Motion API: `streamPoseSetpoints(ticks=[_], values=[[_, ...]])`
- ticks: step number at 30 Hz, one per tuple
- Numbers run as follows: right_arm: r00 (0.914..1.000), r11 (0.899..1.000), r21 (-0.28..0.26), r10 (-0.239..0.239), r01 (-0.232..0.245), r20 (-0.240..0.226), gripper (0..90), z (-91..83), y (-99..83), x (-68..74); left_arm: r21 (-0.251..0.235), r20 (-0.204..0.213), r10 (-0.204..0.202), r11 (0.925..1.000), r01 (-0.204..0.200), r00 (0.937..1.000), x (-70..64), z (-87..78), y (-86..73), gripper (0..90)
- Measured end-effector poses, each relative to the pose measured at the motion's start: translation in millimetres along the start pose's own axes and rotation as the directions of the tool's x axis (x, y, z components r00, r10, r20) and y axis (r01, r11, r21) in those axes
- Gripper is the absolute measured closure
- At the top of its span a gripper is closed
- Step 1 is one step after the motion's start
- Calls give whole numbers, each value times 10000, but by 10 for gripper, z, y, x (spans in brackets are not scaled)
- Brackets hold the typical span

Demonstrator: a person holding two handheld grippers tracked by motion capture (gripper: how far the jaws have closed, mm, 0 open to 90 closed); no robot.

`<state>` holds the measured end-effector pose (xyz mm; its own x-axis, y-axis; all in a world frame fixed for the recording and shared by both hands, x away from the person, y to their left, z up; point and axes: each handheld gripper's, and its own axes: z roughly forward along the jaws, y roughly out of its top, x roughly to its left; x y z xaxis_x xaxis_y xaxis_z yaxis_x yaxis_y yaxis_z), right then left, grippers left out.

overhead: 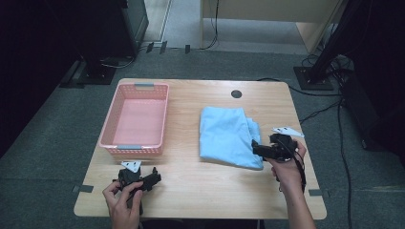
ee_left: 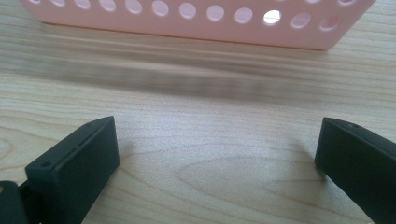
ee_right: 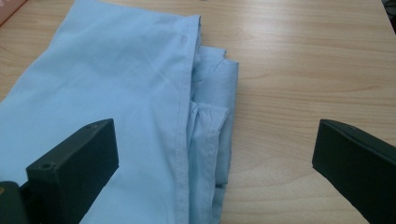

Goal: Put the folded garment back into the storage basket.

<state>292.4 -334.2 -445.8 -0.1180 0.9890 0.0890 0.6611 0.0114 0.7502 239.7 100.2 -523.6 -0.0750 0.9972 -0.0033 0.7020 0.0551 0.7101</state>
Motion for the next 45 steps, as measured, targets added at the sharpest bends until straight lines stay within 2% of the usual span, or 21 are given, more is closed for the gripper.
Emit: streamPoseSetpoints(ticks=[7,12,19,23,27,34,37,45], values=[[9998,9999,-10,-101,100,-152,27,66,66,67,1,3,0,10000,0,10000,0,0,0,0],[9987,9992,316,-245,259,-455,15,155,108,109,0,1,0,10000,0,10000,0,0,0,0],[9986,9984,519,-197,222,-483,13,279,175,171,3,2,1,10000,-1,10000,0,0,0,0],[9989,9970,756,-152,185,-435,13,349,191,190,-1,2,3,10000,-3,10000,0,0,0,0],[9993,9945,986,-351,365,-155,14,460,205,213,2,1,3,10000,-3,10000,0,0,0,0],[9999,9932,1162,-92,108,-145,14,574,209,214,3,1,2,10000,-2,10000,0,0,0,0],[9999,9912,1324,46,-58,94,14,660,202,214,1,1,2,10000,-2,10000,0,0,0,0],[9996,9864,1630,156,-195,252,14,817,166,210,0,-1,6,10000,-6,10000,0,0,0,0]])
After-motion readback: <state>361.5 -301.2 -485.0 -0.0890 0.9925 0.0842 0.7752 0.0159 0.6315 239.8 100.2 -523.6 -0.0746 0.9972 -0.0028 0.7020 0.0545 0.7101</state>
